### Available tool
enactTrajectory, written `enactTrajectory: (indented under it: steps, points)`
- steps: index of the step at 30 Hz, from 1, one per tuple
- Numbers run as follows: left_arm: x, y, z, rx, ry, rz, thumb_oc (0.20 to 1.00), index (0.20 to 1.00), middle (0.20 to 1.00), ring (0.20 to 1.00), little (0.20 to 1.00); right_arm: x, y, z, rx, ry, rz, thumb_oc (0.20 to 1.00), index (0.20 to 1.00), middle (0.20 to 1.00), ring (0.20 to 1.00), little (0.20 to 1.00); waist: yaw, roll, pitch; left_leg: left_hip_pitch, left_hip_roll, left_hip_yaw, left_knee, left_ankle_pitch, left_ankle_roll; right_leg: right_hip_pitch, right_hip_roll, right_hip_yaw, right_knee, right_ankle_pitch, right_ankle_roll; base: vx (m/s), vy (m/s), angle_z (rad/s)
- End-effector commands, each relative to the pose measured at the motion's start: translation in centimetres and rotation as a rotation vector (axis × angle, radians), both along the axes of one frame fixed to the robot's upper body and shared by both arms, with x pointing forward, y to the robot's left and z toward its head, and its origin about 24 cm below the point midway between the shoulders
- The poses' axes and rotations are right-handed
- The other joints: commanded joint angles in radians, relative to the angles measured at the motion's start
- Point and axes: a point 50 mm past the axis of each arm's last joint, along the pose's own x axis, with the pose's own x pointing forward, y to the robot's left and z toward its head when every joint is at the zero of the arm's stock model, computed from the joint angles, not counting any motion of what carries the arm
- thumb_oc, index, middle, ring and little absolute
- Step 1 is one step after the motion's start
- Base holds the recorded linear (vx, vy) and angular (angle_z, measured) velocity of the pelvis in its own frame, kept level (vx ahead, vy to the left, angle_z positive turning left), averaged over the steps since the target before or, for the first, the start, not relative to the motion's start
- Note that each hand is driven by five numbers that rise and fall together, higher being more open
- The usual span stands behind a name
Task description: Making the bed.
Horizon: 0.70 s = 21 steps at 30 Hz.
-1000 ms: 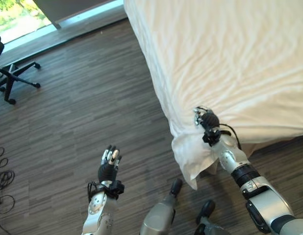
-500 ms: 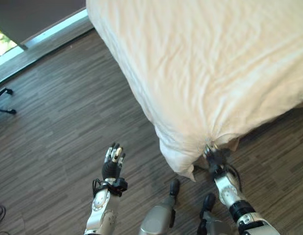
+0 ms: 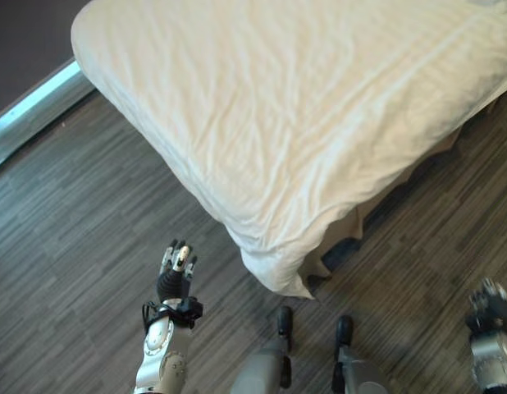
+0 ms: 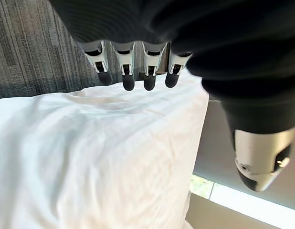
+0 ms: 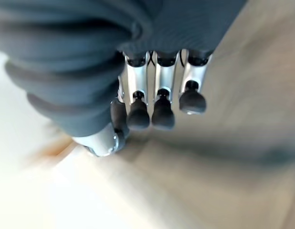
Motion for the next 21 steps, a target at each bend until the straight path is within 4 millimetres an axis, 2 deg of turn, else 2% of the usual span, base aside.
enactTrajectory:
  steps: [1, 3, 4, 5, 7, 8, 11, 12, 13, 14, 16, 17, 18, 19, 21]
  points:
    - [0.7, 1.5, 1.8, 0.081, -0.085, 0.037, 1.000, 1.000, 1.000, 1.000, 1.000, 1.6, -0.5, 0.7, -0.072, -0.042, 0.001, 0.200, 0.200, 0.200, 0.200, 0.200, 0.034, -0.055, -0.018, 0.054, -0.029, 0.012, 0.011, -0.022, -0.030, 0.008, -0.099, 0.054, 0.012, 0.034, 0.092, -0.02, -0.011, 0.03]
    - [0.5, 1.1, 1.6, 0.080, -0.072, 0.010, 1.000, 1.000, 1.000, 1.000, 1.000, 3.6, 2.4, 3.8, -0.179, -0.124, 0.176, 0.200, 0.200, 0.200, 0.200, 0.200, 0.048, -0.055, -0.020, 0.054, -0.029, 0.012, 0.011, -0.019, -0.031, 0.009, -0.100, 0.051, 0.012, 0.035, 0.091, -0.03, -0.013, 0.09]
    - [0.5, 1.1, 1.6, 0.080, -0.072, 0.011, 1.000, 1.000, 1.000, 1.000, 1.000, 3.6, 2.5, 3.8, -0.180, -0.124, 0.177, 0.200, 0.200, 0.200, 0.200, 0.200, 0.047, -0.055, -0.019, 0.054, -0.029, 0.011, 0.011, -0.020, -0.031, 0.009, -0.100, 0.051, 0.012, 0.035, 0.091, 0.00, 0.000, 0.00]
    - [0.5, 0.8, 1.3, 0.074, -0.063, -0.007, 1.000, 1.000, 1.000, 1.000, 1.000, 4.5, 4.4, 5.1, -0.216, -0.167, 0.278, 0.200, 0.200, 0.200, 0.200, 0.200, 0.056, -0.054, -0.017, 0.059, -0.028, 0.011, 0.011, -0.021, -0.032, 0.014, -0.099, 0.049, 0.012, 0.034, 0.090, -0.02, -0.012, -0.05]
    - [0.6, 0.3, 1.1, 0.063, -0.055, -0.031, 1.000, 1.000, 1.000, 1.000, 1.000, 6.1, 6.9, 6.1, -0.215, -0.189, 0.392, 0.200, 0.200, 0.200, 0.200, 0.200, 0.071, -0.053, -0.020, 0.054, -0.028, 0.009, 0.011, -0.015, -0.033, 0.011, -0.100, 0.045, 0.012, 0.038, 0.090, -0.02, -0.012, -0.01]
    - [0.6, 0.0, 1.0, 0.054, -0.050, -0.045, 1.000, 1.000, 1.000, 1.000, 1.000, 7.2, 8.9, 7.1, -0.226, -0.210, 0.464, 0.200, 0.200, 0.200, 0.200, 0.200, 0.082, -0.053, -0.021, 0.054, -0.028, 0.009, 0.011, -0.013, -0.033, 0.011, -0.100, 0.046, 0.012, 0.039, 0.090, -0.03, -0.025, 0.00]
    - [0.9, -0.7, 0.9, 0.041, -0.048, -0.071, 1.000, 1.000, 1.000, 1.000, 1.000, 9.5, 13.1, 9.9, -0.280, -0.258, 0.602, 0.200, 0.200, 0.200, 0.200, 0.200, 0.110, -0.053, -0.020, 0.049, -0.025, 0.014, 0.011, -0.008, -0.035, 0.008, -0.098, 0.043, 0.012, 0.042, 0.088, -0.03, -0.023, 0.00]
    - [1.0, -0.9, 0.9, 0.036, -0.048, -0.082, 1.000, 1.000, 1.000, 1.000, 1.000, 10.3, 14.1, 10.5, -0.263, -0.262, 0.613, 0.200, 0.200, 0.200, 0.200, 0.200, 0.120, -0.052, -0.020, 0.048, -0.023, 0.013, 0.011, -0.007, -0.035, 0.008, -0.097, 0.040, 0.012, 0.041, 0.087, -0.04, -0.033, 0.05]
    - [1.3, -1.3, 1.0, 0.008, -0.058, -0.094, 1.000, 1.000, 1.000, 1.000, 1.000, 11.9, 15.8, 11.7, -0.125, -0.275, 0.612, 0.200, 0.200, 0.200, 0.200, 0.200, 0.142, -0.050, -0.019, 0.042, -0.024, 0.008, 0.011, -0.004, -0.036, 0.005, -0.095, 0.035, 0.012, 0.043, 0.087, -0.03, -0.023, 0.04]
    - [1.3, -1.3, 1.0, 0.008, -0.060, -0.094, 1.000, 1.000, 1.000, 1.000, 1.000, 11.9, 15.9, 11.7, -0.124, -0.277, 0.613, 0.200, 0.200, 0.200, 0.200, 0.200, 0.142, -0.051, -0.017, 0.043, -0.024, 0.008, 0.011, -0.004, -0.036, 0.005, -0.095, 0.035, 0.012, 0.043, 0.087, -0.04, -0.014, 0.03]
    - [1.7, -1.4, 1.3, 0.003, -0.067, -0.093, 1.000, 1.000, 1.000, 1.000, 1.000, 12.8, 17.9, 12.8, -0.061, -0.279, 0.634, 0.200, 0.200, 0.200, 0.200, 0.200, 0.160, -0.051, -0.013, 0.034, -0.022, 0.006, 0.011, 0.001, -0.037, -0.002, -0.093, 0.035, 0.012, 0.047, 0.087, -0.02, -0.014, 0.06]
    - [2.1, -1.3, 1.4, 0.007, -0.072, -0.085, 1.000, 1.000, 1.000, 1.000, 1.000, 12.7, 19.7, 13.2, -0.079, -0.280, 0.694, 0.200, 0.200, 0.200, 0.200, 0.200, 0.171, -0.056, -0.009, 0.024, -0.019, 0.003, 0.011, 0.006, -0.040, -0.010, -0.088, 0.030, 0.012, 0.049, 0.085, -0.03, -0.027, 0.12]
    - [2.1, -1.3, 1.4, 0.007, -0.072, -0.084, 1.000, 1.000, 1.000, 1.000, 1.000, 12.7, 19.7, 13.2, -0.079, -0.280, 0.694, 0.200, 0.200, 0.200, 0.200, 0.200, 0.170, -0.056, -0.009, 0.023, -0.019, 0.003, 0.011, 0.006, -0.040, -0.010, -0.088, 0.030, 0.012, 0.049, 0.085, -0.02, -0.047, 0.15]
    - [2.0, -1.4, 1.1, 0.003, -0.058, -0.086, 1.000, 1.000, 1.000, 1.000, 1.000, 12.4, 20.7, 12.4, -0.079, -0.256, 0.744, 0.200, 0.200, 0.200, 0.200, 0.200, 0.183, -0.060, -0.008, 0.017, -0.018, -0.006, 0.011, 0.009, -0.041, -0.011, -0.087, 0.021, 0.012, 0.046, 0.082, 0.00, -0.029, 0.11]
    - [1.8, -1.5, 0.8, 0.002, -0.051, -0.096, 1.000, 1.000, 1.000, 1.000, 1.000, 12.4, 20.7, 11.6, -0.053, -0.239, 0.756, 0.200, 0.200, 0.200, 0.200, 0.200, 0.195, -0.060, -0.005, 0.011, -0.019, -0.018, 0.011, 0.012, -0.041, -0.008, -0.087, 0.010, 0.012, 0.043, 0.082, -0.01, -0.027, 0.21]
